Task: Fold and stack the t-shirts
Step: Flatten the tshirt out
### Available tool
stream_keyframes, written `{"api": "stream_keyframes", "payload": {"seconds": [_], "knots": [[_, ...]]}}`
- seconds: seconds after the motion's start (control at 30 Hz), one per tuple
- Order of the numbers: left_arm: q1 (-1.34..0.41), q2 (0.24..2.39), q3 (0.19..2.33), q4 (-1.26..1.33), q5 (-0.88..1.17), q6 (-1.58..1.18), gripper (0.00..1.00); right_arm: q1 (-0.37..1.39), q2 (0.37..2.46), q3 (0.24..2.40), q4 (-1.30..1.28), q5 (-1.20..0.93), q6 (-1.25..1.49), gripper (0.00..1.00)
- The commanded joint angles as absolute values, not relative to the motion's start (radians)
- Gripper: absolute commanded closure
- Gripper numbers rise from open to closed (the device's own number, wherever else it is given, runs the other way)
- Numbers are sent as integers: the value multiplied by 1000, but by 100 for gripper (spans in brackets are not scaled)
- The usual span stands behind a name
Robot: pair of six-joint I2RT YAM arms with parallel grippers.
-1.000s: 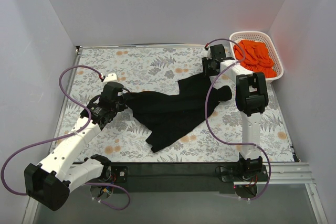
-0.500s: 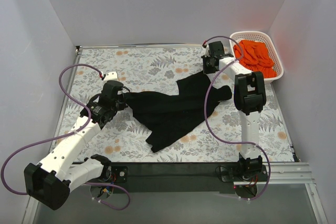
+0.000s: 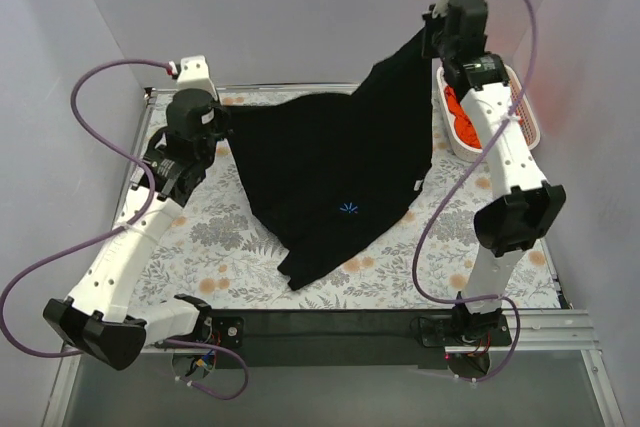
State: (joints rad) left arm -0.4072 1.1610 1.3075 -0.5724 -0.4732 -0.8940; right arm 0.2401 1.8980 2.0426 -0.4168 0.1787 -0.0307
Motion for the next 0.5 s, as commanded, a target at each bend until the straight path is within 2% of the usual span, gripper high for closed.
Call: {"api": "stream_keyframes", "payload": {"seconds": [0.0, 0.1, 0.27, 0.47], "knots": [[-397, 1176, 1478, -477, -574, -732, 100, 239, 1767, 2176, -370, 301, -98, 99], [-397, 1190, 1613, -442, -601, -675, 100, 239, 1680, 2233, -333, 327, -121, 99], [-397, 1152, 1782, -388, -597, -572, 100, 239, 1447, 2107, -206, 331, -164, 99], [-397, 996, 1819, -391, -493, -540, 100, 241, 1199, 1980, -130, 307, -207, 99]]}}
